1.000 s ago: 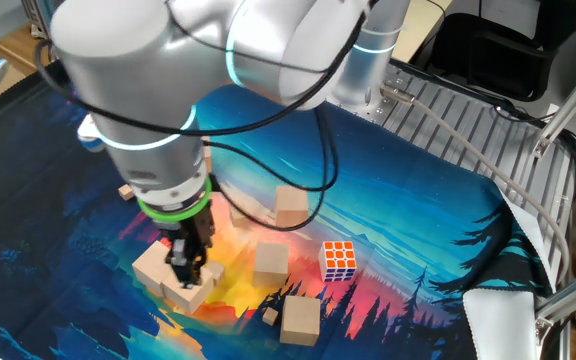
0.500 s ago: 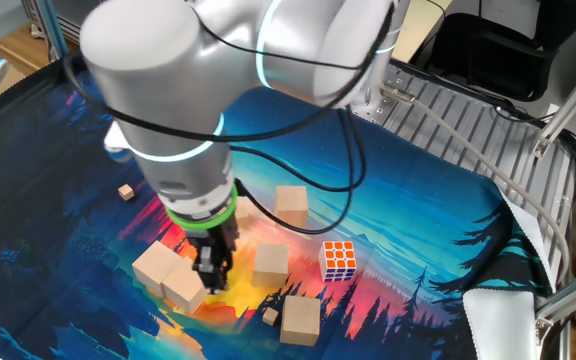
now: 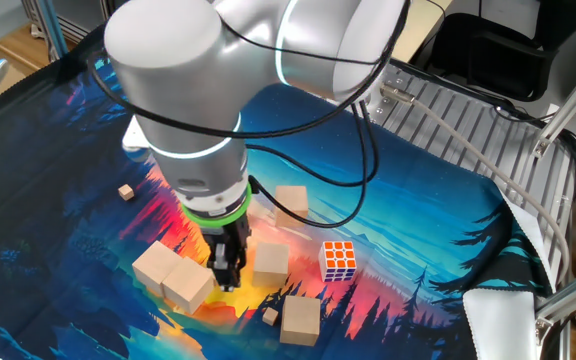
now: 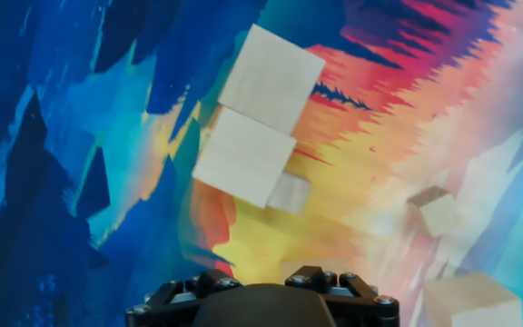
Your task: Stack the blocks into a pyramid shape
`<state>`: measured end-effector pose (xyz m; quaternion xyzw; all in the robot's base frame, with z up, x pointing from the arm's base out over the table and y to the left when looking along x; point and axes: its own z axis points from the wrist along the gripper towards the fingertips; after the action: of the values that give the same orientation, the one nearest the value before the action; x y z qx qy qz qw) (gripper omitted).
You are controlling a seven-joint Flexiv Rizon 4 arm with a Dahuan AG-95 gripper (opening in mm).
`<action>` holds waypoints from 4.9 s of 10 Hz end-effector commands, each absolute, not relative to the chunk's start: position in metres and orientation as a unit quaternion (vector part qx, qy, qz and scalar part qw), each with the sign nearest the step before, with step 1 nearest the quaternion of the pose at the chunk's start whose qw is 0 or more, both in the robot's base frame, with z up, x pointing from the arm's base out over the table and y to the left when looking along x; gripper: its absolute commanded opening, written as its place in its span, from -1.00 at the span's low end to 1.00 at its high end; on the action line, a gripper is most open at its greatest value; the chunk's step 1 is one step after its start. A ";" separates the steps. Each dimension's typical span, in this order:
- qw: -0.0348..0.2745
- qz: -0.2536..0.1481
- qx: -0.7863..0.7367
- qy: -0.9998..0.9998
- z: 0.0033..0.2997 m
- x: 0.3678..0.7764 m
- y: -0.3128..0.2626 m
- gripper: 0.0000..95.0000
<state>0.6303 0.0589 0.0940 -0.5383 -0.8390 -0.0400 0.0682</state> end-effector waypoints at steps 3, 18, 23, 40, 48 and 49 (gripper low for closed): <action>0.051 0.000 -0.519 -0.853 0.094 0.627 0.059 0.20; 0.011 -0.010 -0.423 -0.906 0.092 0.624 0.071 0.20; 0.014 -0.007 -0.471 -0.882 0.095 0.636 0.123 0.20; 0.013 -0.003 -0.512 -0.859 0.065 0.632 0.172 0.60; 0.006 -0.008 -0.522 -0.853 0.052 0.629 0.179 0.60; 0.005 -0.008 -0.523 -0.852 0.050 0.630 0.180 0.60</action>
<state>0.6312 0.1810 0.0475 -0.5240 -0.8516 -0.0086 0.0047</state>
